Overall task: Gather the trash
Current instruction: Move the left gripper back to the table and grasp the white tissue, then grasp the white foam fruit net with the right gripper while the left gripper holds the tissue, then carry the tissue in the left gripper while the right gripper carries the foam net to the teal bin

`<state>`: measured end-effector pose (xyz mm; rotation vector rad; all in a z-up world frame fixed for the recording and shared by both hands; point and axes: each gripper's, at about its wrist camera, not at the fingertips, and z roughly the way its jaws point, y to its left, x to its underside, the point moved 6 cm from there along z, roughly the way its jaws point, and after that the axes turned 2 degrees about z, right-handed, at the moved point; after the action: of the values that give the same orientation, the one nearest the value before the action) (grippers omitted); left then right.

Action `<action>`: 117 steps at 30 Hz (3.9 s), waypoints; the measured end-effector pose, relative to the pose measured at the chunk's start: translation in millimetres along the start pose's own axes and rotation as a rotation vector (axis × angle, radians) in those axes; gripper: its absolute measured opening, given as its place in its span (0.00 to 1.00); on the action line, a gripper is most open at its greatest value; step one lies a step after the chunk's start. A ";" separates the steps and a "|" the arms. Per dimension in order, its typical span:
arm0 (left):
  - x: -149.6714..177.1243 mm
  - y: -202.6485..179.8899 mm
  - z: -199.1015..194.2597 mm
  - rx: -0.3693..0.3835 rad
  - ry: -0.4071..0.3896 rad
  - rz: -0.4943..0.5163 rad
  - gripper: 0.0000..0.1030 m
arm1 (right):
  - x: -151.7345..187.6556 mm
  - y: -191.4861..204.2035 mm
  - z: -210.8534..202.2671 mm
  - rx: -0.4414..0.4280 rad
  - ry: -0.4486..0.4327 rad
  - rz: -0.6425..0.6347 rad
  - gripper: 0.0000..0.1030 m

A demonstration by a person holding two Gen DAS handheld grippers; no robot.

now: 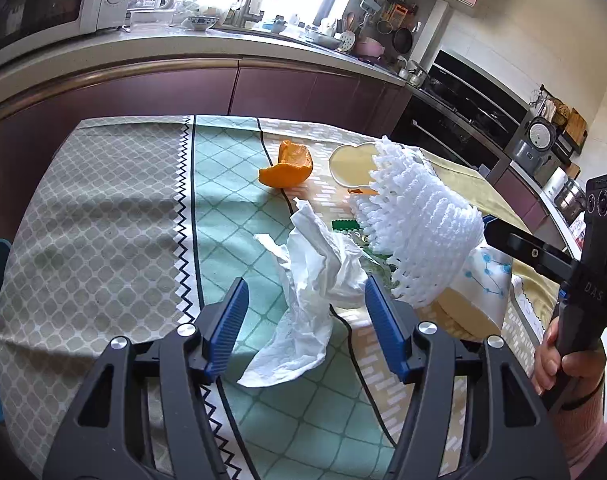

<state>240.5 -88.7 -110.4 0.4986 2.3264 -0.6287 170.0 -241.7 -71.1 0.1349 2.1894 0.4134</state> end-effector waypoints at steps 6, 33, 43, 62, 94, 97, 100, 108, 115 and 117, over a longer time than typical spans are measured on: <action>0.3 3.0 15.2 0.039 0.044 -0.028 0.33 | 2.9 2.1 7.1 0.012 0.020 -0.007 0.53; 14.5 9.4 -35.8 0.050 -0.039 -0.018 0.07 | 8.2 15.0 11.6 0.049 0.033 -0.061 0.48; 20.5 21.9 -49.2 0.056 -0.057 -0.032 0.07 | 12.5 24.4 11.6 0.051 0.033 -0.093 0.02; 29.4 37.1 -77.3 0.047 -0.091 -0.045 0.07 | -7.5 20.1 41.4 0.053 0.107 -0.079 0.67; 47.0 132.3 -182.7 -0.151 -0.205 -0.111 0.07 | -5.1 160.1 28.7 -0.311 0.074 -0.193 0.11; 49.4 158.8 -199.4 -0.219 -0.217 -0.130 0.07 | -4.0 186.7 48.5 -0.356 0.102 -0.200 0.11; 53.3 186.1 -210.4 -0.271 -0.219 -0.155 0.07 | -1.5 214.4 67.8 -0.385 0.126 -0.222 0.11; 66.7 247.4 -213.2 -0.360 -0.180 -0.216 0.07 | 8.6 270.7 118.4 -0.409 0.187 -0.272 0.11; 77.8 289.9 -195.8 -0.391 -0.127 -0.274 0.07 | 19.3 296.3 162.3 -0.378 0.250 -0.298 0.11; 81.4 298.7 -189.7 -0.394 -0.112 -0.287 0.07 | 23.7 303.6 174.1 -0.358 0.270 -0.319 0.11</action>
<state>237.4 273.9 -131.0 -0.0510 2.3516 -0.3005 278.1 91.7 -82.8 -0.4849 2.3041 0.6600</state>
